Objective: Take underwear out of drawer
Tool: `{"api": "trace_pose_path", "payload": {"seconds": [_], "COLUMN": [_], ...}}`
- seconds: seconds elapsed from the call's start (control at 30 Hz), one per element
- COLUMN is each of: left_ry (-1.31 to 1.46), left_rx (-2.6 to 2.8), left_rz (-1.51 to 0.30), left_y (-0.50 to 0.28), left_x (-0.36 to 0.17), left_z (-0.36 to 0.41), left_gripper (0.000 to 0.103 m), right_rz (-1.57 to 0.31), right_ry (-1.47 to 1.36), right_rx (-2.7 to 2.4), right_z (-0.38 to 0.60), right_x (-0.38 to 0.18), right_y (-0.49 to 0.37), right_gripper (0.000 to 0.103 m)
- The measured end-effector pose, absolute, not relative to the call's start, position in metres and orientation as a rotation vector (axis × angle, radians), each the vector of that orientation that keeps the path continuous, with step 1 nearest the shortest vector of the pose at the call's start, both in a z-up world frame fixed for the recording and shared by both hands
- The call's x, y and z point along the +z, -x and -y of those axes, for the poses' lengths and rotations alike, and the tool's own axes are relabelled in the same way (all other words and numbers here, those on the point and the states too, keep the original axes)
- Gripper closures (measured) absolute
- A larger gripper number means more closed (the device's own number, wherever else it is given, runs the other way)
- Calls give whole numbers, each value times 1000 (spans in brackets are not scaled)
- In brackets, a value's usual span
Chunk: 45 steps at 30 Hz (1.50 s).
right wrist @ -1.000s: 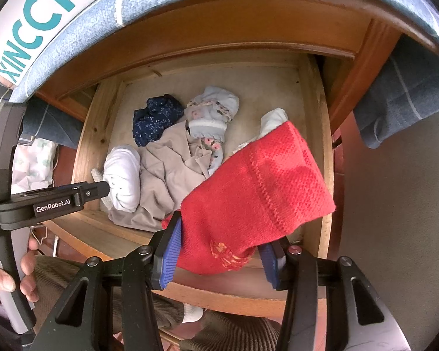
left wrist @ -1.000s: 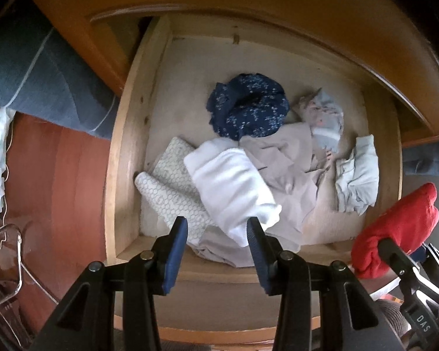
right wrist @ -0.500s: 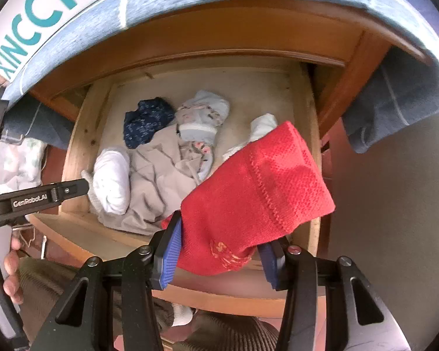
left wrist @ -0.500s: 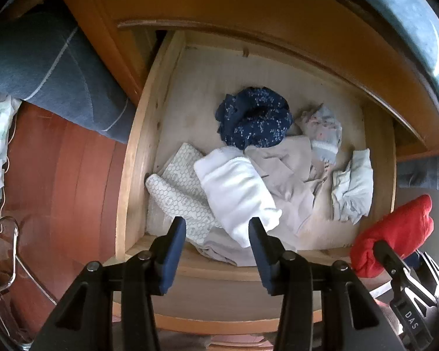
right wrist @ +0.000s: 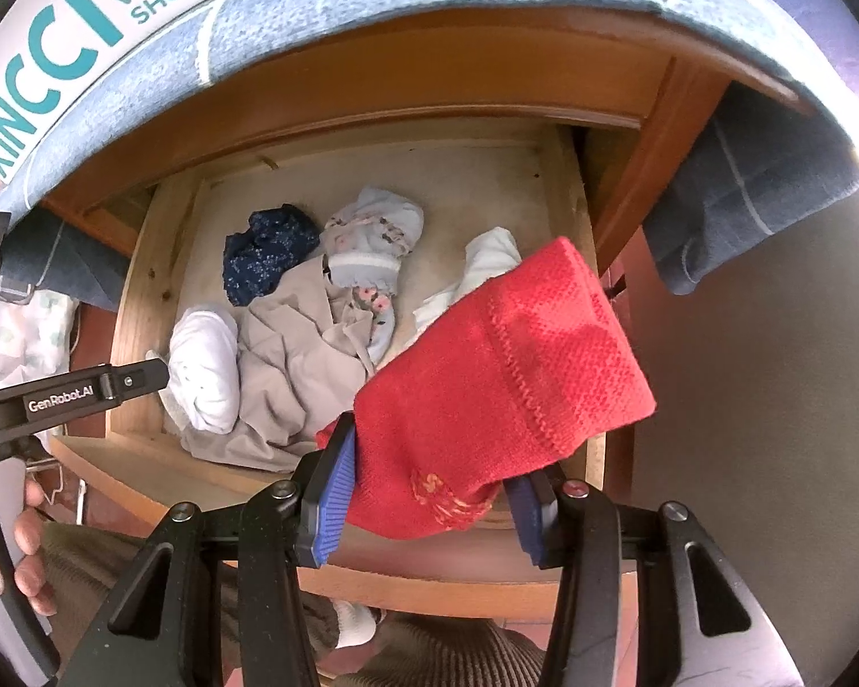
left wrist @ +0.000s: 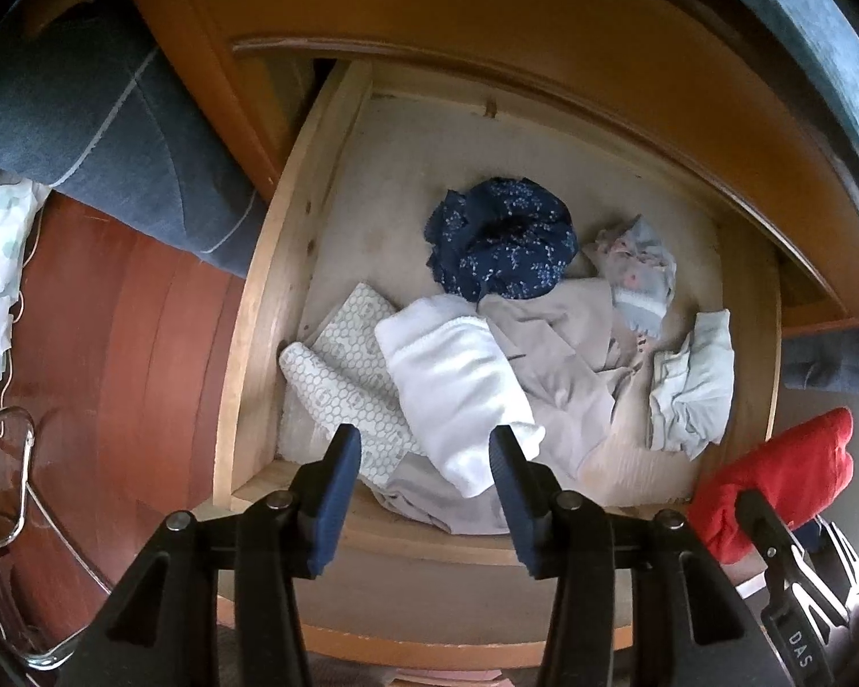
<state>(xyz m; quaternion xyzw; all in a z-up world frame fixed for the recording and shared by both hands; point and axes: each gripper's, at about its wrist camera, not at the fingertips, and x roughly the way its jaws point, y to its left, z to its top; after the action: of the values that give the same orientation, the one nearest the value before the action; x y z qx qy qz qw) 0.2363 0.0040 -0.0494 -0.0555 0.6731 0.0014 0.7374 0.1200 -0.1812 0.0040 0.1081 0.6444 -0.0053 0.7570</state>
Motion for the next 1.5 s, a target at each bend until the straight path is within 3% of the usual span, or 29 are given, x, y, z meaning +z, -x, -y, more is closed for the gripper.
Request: {"api": "trace_pose_path", "payload": {"seconds": [0.67,0.83,1.43,1.5], "left_ry": [164,137,45,50], "left_rx": [14,24,63,64], "left_rz": [-1443,-1416,-1535,-1537], "left_y": [-241,-245,-262,-263], "left_x": [-49,-46,-95,-97], "left_z": [5,13,27,24], "left_gripper": [54,46,45,49], "right_rz": [-1411,-1417,-1429,-1430], "right_ry": [-275,-286,-313,-316], "right_rx": [-71,-58,-38,-36], "right_z": [185,187,188,187], "right_x": [5,4,3,3], "right_y": [-118,-119,-120,-120], "right_gripper": [59,59,59,59]}}
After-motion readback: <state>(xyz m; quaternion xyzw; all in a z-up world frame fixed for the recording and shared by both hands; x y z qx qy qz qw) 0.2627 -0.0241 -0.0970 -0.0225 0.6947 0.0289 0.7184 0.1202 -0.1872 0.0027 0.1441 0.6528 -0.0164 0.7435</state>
